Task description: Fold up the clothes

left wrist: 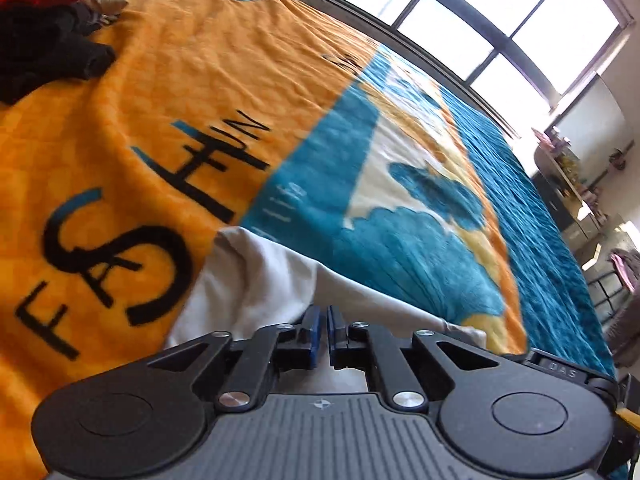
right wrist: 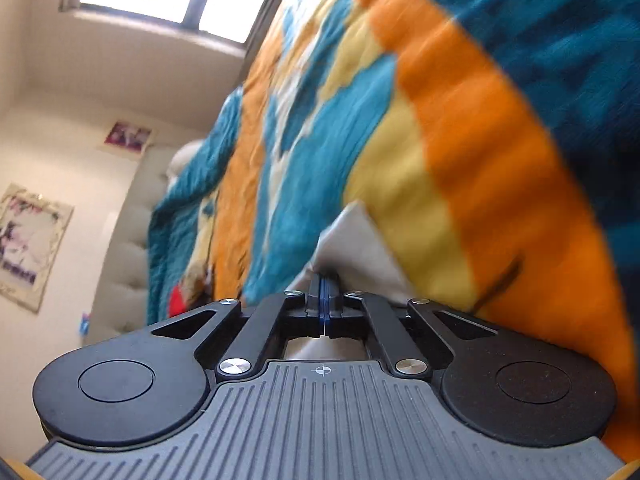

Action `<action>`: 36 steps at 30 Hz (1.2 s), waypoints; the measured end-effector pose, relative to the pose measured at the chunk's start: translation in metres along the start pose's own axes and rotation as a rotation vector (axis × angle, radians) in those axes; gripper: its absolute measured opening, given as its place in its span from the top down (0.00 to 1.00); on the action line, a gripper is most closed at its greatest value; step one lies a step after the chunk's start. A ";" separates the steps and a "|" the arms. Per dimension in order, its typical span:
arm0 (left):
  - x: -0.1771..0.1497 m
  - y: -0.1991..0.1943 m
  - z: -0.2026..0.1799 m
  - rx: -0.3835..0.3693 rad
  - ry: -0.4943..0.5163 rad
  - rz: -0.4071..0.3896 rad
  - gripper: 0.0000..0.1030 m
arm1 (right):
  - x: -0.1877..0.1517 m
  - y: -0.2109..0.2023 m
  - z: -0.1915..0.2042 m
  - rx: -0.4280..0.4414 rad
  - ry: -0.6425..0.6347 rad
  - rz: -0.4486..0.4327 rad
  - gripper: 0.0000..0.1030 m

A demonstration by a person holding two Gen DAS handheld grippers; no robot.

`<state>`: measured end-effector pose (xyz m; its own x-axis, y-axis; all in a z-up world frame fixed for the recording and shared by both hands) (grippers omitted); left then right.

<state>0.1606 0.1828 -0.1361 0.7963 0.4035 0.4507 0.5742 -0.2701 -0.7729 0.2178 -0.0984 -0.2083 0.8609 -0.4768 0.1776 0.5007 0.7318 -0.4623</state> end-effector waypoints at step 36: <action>-0.078 -0.154 0.019 0.008 0.158 0.078 0.32 | -0.139 -0.200 0.085 -0.390 -0.465 0.184 0.32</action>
<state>0.0064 0.2089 -0.0607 0.8587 0.2392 0.4533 0.5086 -0.2879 -0.8115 0.0059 -0.1370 -0.0663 0.9231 -0.0347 0.3830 0.3462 0.5084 -0.7885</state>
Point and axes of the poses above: each gripper's, at about its wrist camera, not at the fingertips, and y roughly the way its jaws point, z to its left, x to its top, the point moved 1 cm from there along y, roughly the way its jaws point, and after that the axes turned 13 degrees about z, right-handed, at the moved point
